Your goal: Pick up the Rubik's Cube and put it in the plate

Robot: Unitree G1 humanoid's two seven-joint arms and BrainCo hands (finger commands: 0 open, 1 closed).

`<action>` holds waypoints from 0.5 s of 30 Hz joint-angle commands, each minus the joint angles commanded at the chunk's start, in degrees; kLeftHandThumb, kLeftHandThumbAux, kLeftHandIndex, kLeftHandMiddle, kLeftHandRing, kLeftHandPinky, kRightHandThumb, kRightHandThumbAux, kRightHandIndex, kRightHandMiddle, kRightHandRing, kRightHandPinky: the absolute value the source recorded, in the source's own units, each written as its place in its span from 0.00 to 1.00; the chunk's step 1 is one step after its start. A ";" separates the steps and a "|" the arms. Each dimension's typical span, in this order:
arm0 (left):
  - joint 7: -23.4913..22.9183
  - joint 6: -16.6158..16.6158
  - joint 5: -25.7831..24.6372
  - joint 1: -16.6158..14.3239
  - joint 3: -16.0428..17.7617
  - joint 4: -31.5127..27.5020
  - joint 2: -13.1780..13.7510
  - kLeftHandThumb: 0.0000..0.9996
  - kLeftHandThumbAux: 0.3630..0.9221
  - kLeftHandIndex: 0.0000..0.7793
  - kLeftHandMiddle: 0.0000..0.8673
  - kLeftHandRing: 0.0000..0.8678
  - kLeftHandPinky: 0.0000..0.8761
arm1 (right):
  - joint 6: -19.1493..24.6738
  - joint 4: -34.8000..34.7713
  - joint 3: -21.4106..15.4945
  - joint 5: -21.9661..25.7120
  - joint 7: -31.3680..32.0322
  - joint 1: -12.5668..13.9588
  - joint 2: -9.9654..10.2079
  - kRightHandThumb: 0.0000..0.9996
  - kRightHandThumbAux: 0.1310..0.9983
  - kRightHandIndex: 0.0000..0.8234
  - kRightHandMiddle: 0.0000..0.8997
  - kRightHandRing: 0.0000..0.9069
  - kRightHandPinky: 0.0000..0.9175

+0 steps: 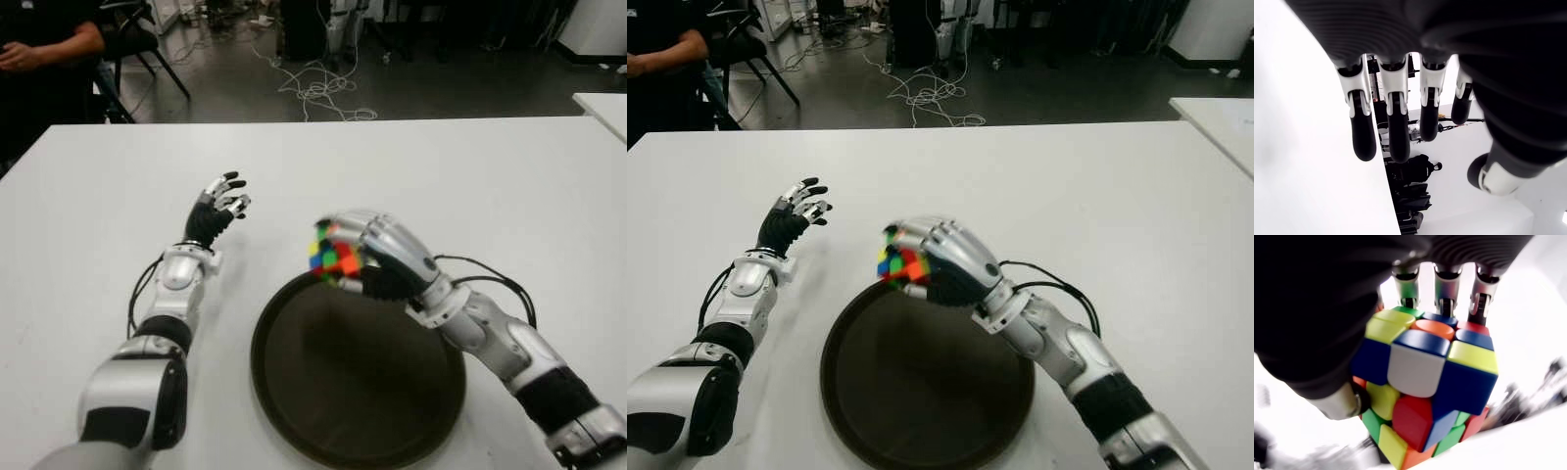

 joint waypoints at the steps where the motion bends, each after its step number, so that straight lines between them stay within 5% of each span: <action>1: 0.02 0.08 -0.07 -0.02 0.08 0.01 -0.02 0.20 0.54 0.21 0.25 0.34 0.45 | -0.36 -0.56 0.04 0.95 1.31 0.27 0.03 0.69 0.70 0.51 0.65 0.68 0.71; 15: -0.60 0.43 -0.55 -0.13 0.47 0.06 -0.08 0.23 0.58 0.20 0.25 0.34 0.45 | -2.94 -1.52 1.28 13.33 15.32 2.27 1.00 0.69 0.70 0.51 0.68 0.72 0.74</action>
